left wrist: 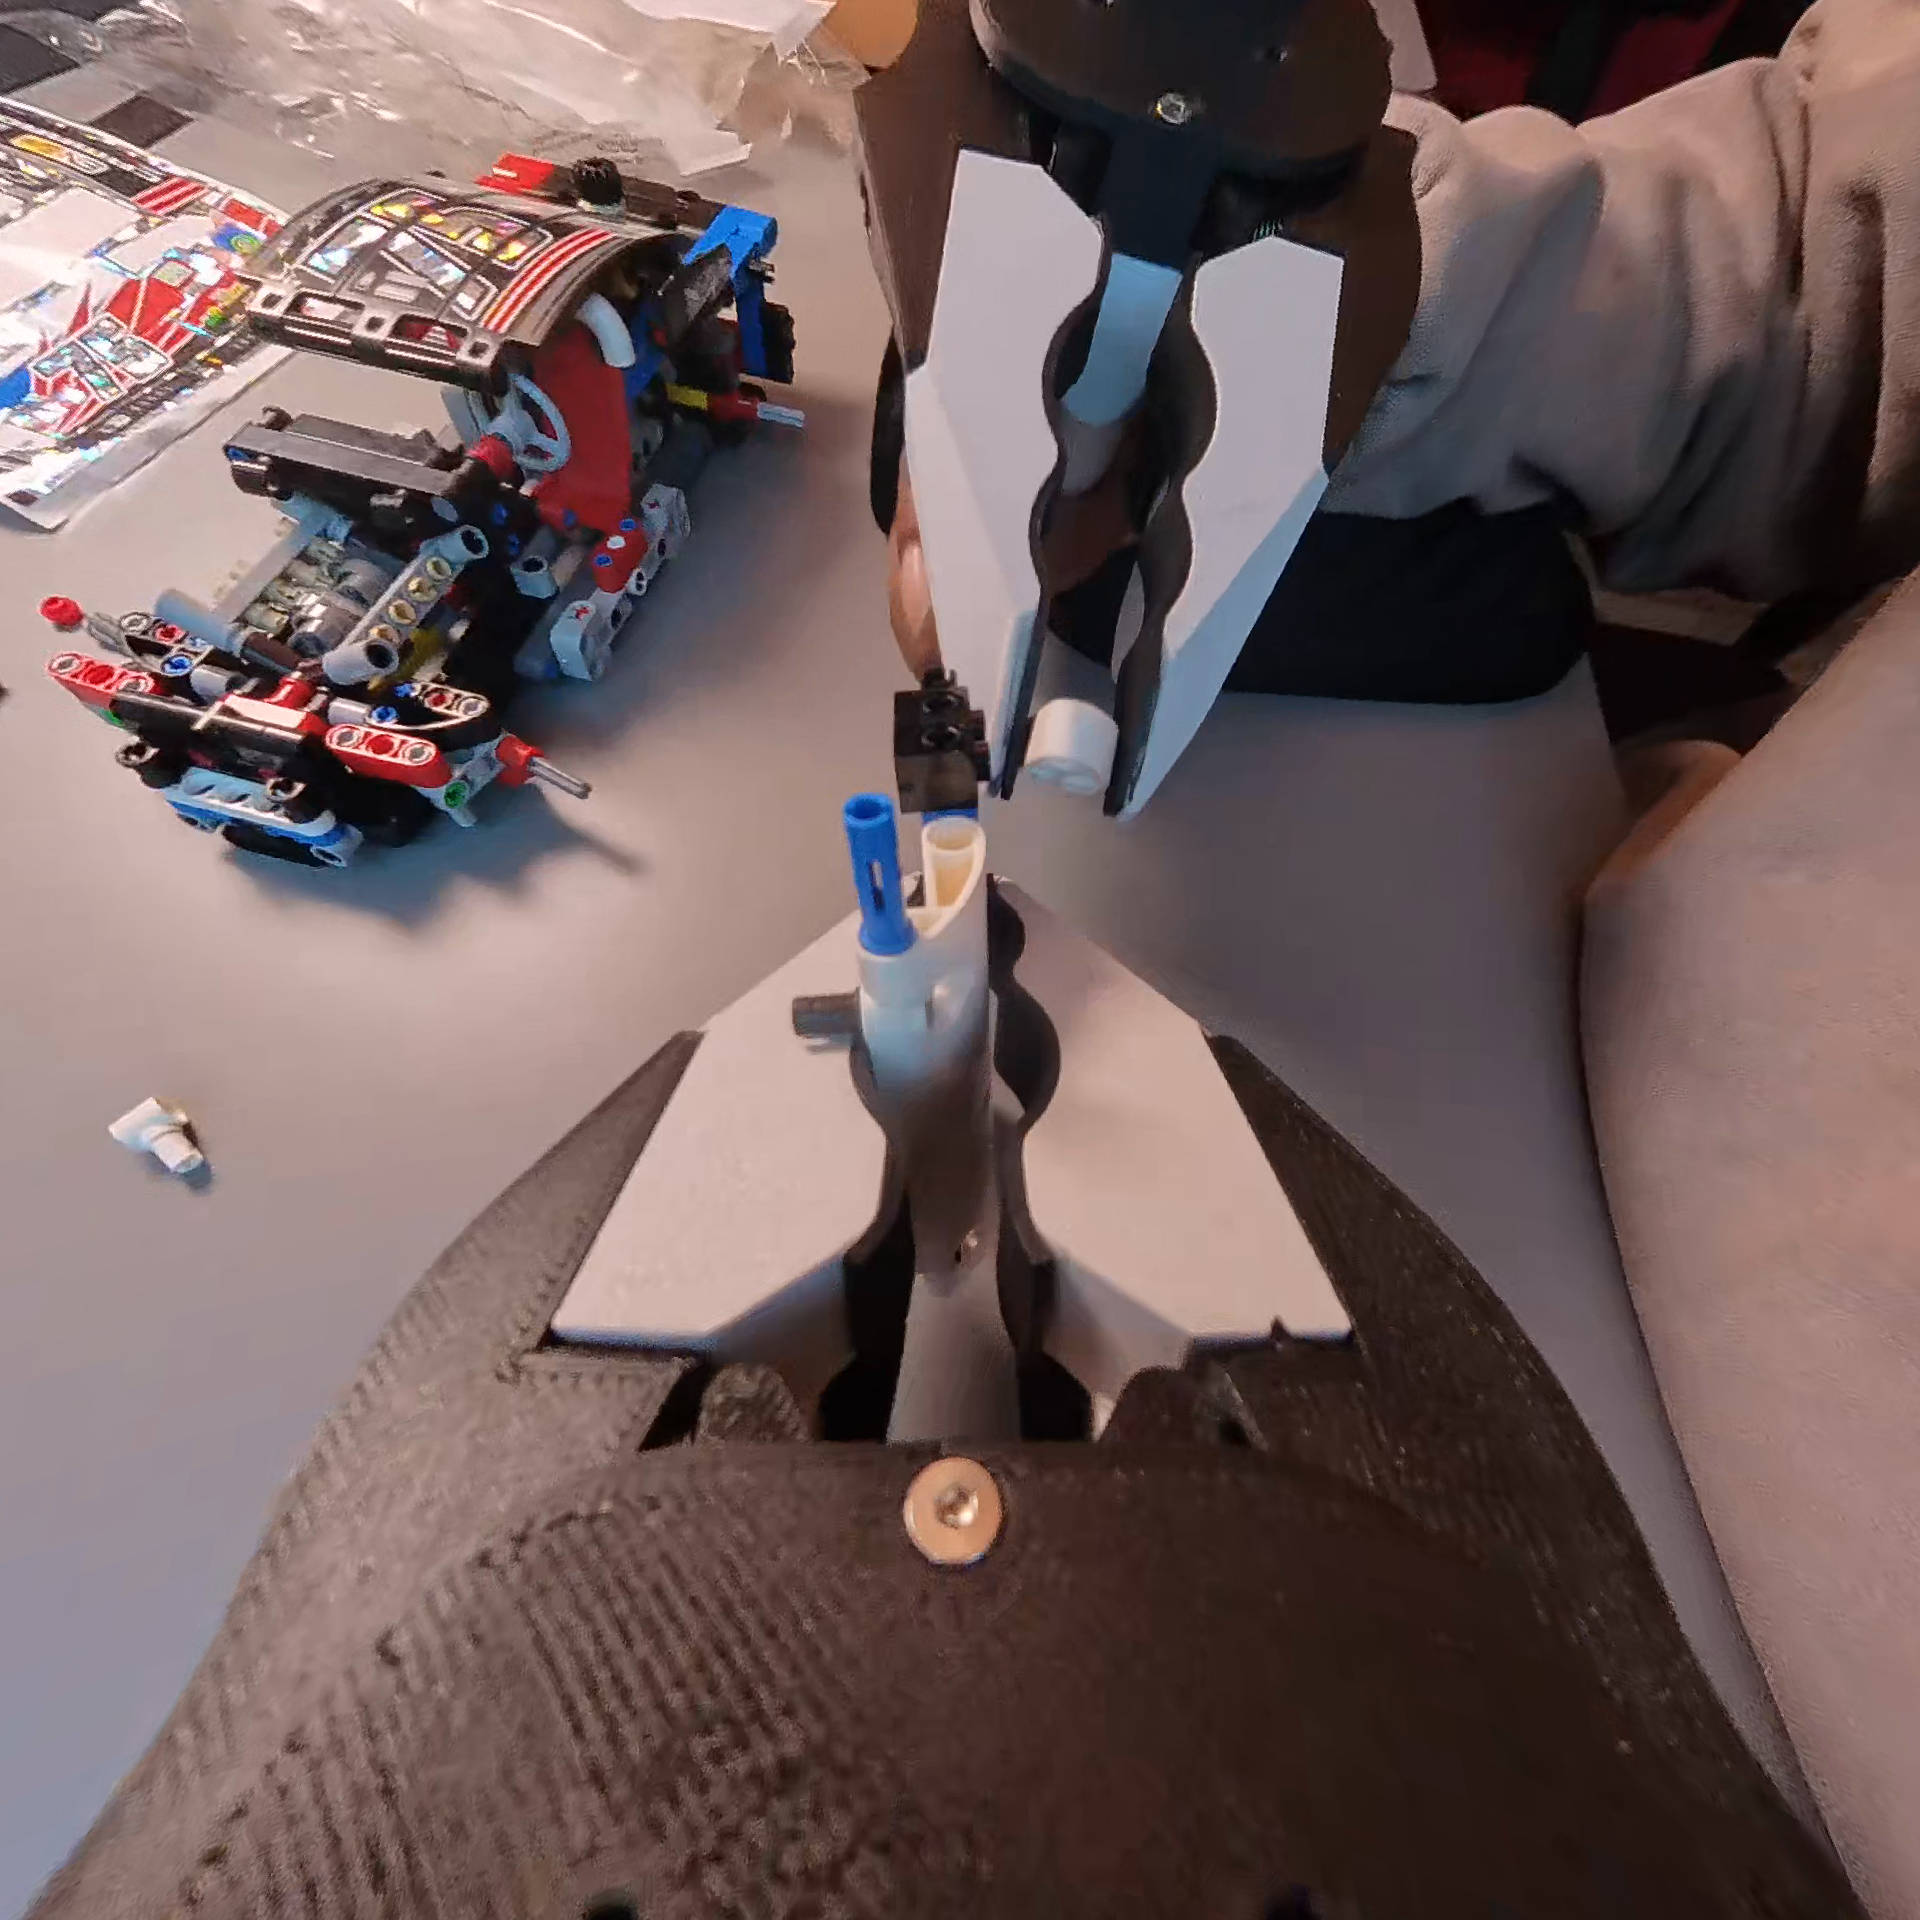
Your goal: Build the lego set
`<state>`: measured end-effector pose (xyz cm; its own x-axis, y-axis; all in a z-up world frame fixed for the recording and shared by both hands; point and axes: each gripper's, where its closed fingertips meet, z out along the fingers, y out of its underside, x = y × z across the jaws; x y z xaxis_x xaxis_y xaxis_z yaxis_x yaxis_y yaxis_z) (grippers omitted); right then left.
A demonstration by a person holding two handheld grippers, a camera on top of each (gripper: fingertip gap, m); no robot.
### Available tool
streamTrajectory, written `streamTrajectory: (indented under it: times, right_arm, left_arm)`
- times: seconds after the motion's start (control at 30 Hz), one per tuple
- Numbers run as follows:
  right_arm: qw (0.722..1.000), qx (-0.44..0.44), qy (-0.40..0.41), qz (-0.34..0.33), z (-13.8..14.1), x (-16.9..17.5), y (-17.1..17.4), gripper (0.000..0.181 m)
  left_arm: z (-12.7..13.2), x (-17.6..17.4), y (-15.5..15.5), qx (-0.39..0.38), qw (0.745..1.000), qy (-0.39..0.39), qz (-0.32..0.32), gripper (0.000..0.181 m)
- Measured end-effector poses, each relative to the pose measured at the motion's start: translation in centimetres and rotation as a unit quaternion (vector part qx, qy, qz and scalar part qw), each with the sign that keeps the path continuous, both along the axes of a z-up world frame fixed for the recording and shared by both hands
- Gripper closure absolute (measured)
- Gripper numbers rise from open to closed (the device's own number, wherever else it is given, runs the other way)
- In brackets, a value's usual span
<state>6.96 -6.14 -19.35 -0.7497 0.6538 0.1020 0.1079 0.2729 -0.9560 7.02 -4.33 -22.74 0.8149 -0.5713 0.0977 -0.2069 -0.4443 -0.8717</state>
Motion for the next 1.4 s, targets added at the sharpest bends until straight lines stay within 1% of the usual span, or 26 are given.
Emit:
streamTrajectory:
  times: [0.1, 0.17, 0.2, 0.3, 0.4, 0.47, 0.53, 0.57, 0.6, 0.63, 0.67, 0.77, 0.9, 0.97, 1.07, 1.1, 1.2, 1.4]
  right_arm:
    - [1.0, -0.014, 0.009, -0.019, 1.6, 0.0, 1.2, 0.168]
    - [0.999, 0.002, -0.003, -0.042, 2.3, -0.5, 1.8, 0.168]
    - [0.998, 0.011, -0.013, -0.056, 2.7, -0.8, 2.0, 0.168]
    - [0.998, 0.028, -0.04, -0.048, 3.6, -1.0, 0.8, 0.168]
    - [0.993, 0.087, -0.06, -0.059, 2.3, -1.2, 0.7, 0.168]
    - [0.991, 0.085, -0.076, -0.071, 2.0, -1.1, 1.1, 0.168]
    - [0.988, 0.098, -0.085, -0.083, 1.3, -1.1, 1.7, 0.168]
    - [0.987, 0.098, -0.093, -0.081, 0.8, -0.9, 1.8, 0.168]
    - [0.987, 0.095, -0.1, -0.079, 0.6, -0.8, 1.7, 0.168]
    - [0.987, 0.095, -0.102, -0.08, 0.3, -0.7, 1.6, 0.168]
    - [0.986, 0.098, -0.104, -0.08, 0.1, -0.7, 1.6, 0.168]
    - [0.987, 0.084, -0.11, -0.079, 0.3, -0.6, 1.9, 0.168]
    - [0.991, 0.045, -0.099, -0.078, 2.5, -0.9, 2.3, 0.168]
    - [0.991, 0.041, -0.103, -0.072, 2.9, -1.0, 2.6, 0.168]
    - [0.99, 0.043, -0.122, -0.059, 1.7, -1.0, 2.7, 0.168]
    - [0.99, 0.043, -0.122, -0.056, 1.3, -0.9, 2.5, 0.168]
    - [0.99, 0.019, -0.132, -0.045, 0.8, -0.6, 2.0, 0.168]
    - [0.987, 0.04, -0.15, -0.032, 0.1, 0.0, 1.9, 0.168]
  left_arm:
    - [0.1, -0.3, -0.1, -0.014, 1.0, -0.004, -0.019, 0.176]
    - [-0.7, 0.1, -0.2, -0.055, 0.998, -0.009, -0.036, 0.176]
    - [-0.5, 0.2, 0.3, -0.047, 0.998, -0.008, -0.036, 0.176]
    - [-0.7, 0.9, 0.9, -0.041, 0.997, 0.022, -0.061, 0.176]
    - [-0.6, 1.2, 1.2, -0.032, 0.997, 0.027, -0.063, 0.176]
    - [-0.7, 1.2, 1.0, -0.026, 0.997, 0.026, -0.064, 0.175]
    - [-0.4, 1.3, 0.6, -0.019, 0.997, 0.013, -0.072, 0.159]
    - [-0.2, 1.1, 0.5, -0.011, 0.998, 0.008, -0.069, 0.155]
    - [0.0, 0.9, 0.4, -0.006, 0.998, 0.003, -0.067, 0.16]
    - [0.0, 0.7, 0.2, -0.003, 0.998, -0.002, -0.066, 0.173]
    - [0.2, 0.7, 0.1, 0.0, 0.998, -0.008, -0.068, 0.174]
    - [0.0, 0.5, 0.1, -0.017, 0.998, -0.002, -0.066, 0.174]
    - [-0.6, 0.7, 0.2, -0.057, 0.995, 0.024, -0.072, 0.174]
    - [-0.7, 1.1, 0.3, -0.071, 0.994, 0.03, -0.078, 0.174]
    - [-0.4, 1.5, 0.4, -0.073, 0.994, 0.023, -0.083, 0.175]
    - [-0.6, 1.5, 0.4, -0.074, 0.993, 0.031, -0.082, 0.175]
    - [-1.1, 1.6, -0.1, -0.088, 0.992, 0.043, -0.083, 0.175]
    - [-1.9, 1.4, -0.6, -0.133, 0.984, 0.085, -0.088, 0.175]
